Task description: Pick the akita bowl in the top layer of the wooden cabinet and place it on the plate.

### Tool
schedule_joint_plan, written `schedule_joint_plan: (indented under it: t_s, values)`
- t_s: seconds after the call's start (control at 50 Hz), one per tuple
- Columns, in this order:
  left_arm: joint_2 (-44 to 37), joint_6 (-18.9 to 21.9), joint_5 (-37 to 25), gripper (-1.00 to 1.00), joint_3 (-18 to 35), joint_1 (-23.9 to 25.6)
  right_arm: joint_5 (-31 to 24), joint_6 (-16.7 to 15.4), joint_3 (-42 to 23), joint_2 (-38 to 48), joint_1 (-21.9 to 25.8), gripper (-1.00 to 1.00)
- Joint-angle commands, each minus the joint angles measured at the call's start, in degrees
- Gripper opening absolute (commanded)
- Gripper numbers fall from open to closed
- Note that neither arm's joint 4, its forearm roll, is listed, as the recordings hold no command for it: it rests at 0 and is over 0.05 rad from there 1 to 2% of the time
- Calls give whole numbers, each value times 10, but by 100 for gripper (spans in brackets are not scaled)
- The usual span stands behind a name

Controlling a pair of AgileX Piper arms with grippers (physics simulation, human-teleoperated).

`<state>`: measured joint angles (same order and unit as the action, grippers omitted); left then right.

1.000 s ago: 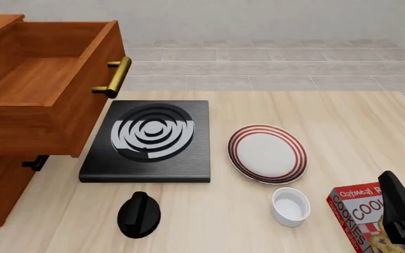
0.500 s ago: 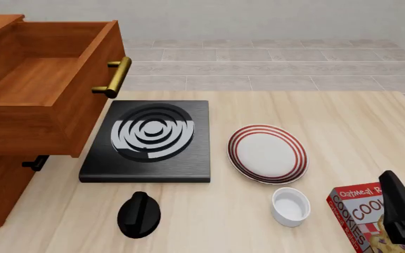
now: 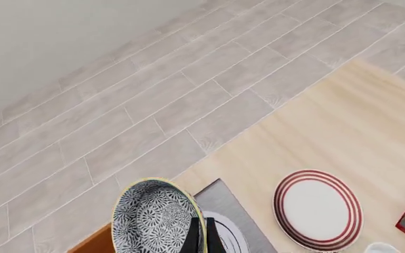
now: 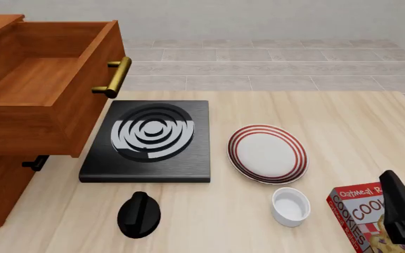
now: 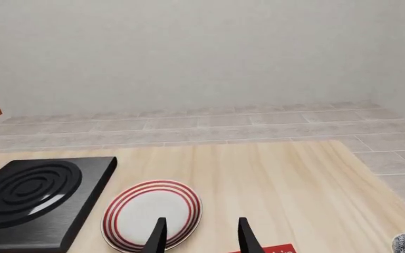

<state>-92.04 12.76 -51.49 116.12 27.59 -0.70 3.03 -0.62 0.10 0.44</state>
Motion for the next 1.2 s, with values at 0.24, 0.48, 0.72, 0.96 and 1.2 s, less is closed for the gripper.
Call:
schedule_joint_plan:
  t_s: [0.24, 0.48, 0.72, 0.96, 1.2]
  values:
    - [-15, 28, 24, -100, -22, 77, 0, -1, 0, -1, 1, 100]
    - [-34, 36, 28, -100, -21, 102, -1, -2, 1, 0, 3, 100]
    - [-43, 37, 46, -100, -43, 129, -1, -2, 1, 0, 4, 100]
    - [-59, 38, 63, -100, -52, 162, 0, -1, 0, 0, 3, 100]
    - [-82, 42, 73, -100, -56, 187, -1, 2, 0, 0, 1, 100]
